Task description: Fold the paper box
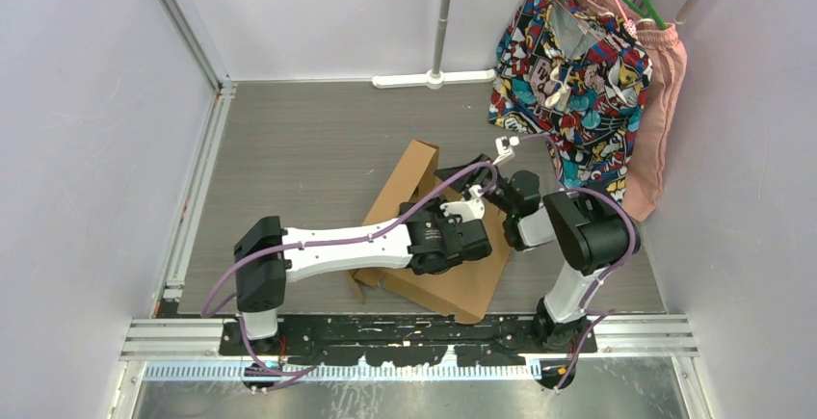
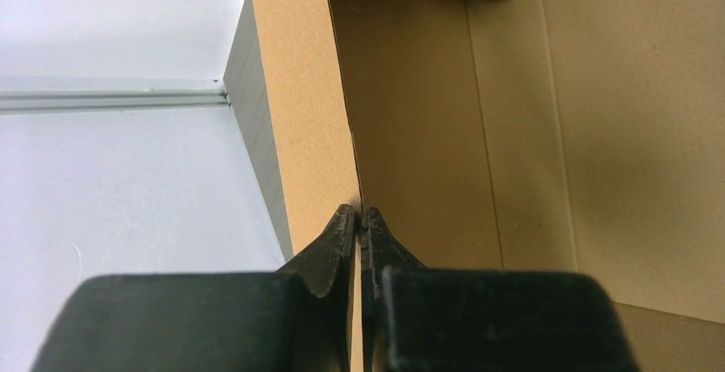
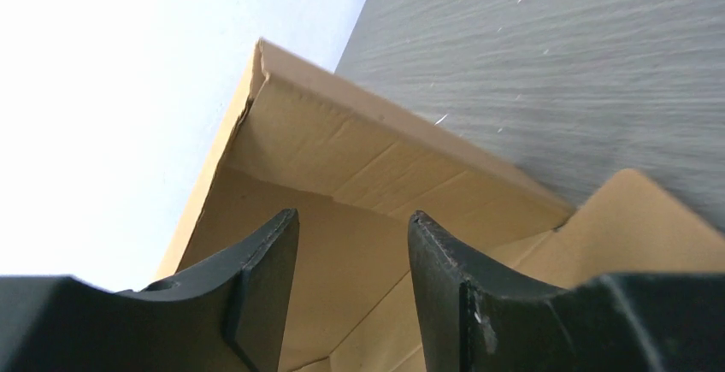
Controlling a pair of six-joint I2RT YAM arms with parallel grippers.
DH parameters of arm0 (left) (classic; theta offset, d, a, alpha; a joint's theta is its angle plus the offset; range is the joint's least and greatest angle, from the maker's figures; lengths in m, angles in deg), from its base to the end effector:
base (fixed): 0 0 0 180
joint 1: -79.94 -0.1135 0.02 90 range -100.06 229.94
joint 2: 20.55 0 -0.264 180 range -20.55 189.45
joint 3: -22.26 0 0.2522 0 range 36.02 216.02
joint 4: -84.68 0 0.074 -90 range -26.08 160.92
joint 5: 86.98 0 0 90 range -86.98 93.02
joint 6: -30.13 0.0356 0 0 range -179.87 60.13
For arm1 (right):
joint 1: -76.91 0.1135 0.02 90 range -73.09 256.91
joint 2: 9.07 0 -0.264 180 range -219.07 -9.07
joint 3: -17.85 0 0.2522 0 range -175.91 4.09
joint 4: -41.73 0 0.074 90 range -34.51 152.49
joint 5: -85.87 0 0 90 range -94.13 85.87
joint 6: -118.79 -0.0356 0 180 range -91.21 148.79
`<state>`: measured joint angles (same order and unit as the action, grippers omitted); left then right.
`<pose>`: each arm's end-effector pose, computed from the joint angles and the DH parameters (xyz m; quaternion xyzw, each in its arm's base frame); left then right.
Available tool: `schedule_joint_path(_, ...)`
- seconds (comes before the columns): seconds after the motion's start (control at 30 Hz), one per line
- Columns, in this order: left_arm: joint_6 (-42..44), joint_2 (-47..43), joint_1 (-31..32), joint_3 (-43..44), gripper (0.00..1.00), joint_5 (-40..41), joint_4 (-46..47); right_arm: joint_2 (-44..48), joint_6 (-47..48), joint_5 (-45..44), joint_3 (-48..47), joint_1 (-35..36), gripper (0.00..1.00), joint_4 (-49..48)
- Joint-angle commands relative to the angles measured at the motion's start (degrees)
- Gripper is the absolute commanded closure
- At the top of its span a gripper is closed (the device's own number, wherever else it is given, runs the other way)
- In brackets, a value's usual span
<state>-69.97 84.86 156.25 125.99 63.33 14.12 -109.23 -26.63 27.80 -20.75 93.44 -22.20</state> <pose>0.1177 -0.3524 0.2733 0.4016 0.7580 0.2704 0.4371 0.2734 0.1008 0.1559 0.0344 0.6937 0.5616 0.4496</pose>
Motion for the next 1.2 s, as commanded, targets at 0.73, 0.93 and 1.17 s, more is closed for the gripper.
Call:
schedule_joint_path(0.73,2.85,-4.76,0.33,-3.01,0.99,-6.08,2.91,3.37,40.39,5.67,-14.51,-2.19,0.34,26.58)
schedule_joint_path(0.93,3.46,-5.34,0.29,-3.94,0.99,-6.9,3.62,0.86,40.59,7.9,-14.54,-1.36,0.34,25.18)
schedule_joint_path(1.17,4.33,-7.31,-0.12,-5.41,0.99,-8.8,4.91,-4.19,36.33,10.14,-14.66,-0.84,0.33,16.17)
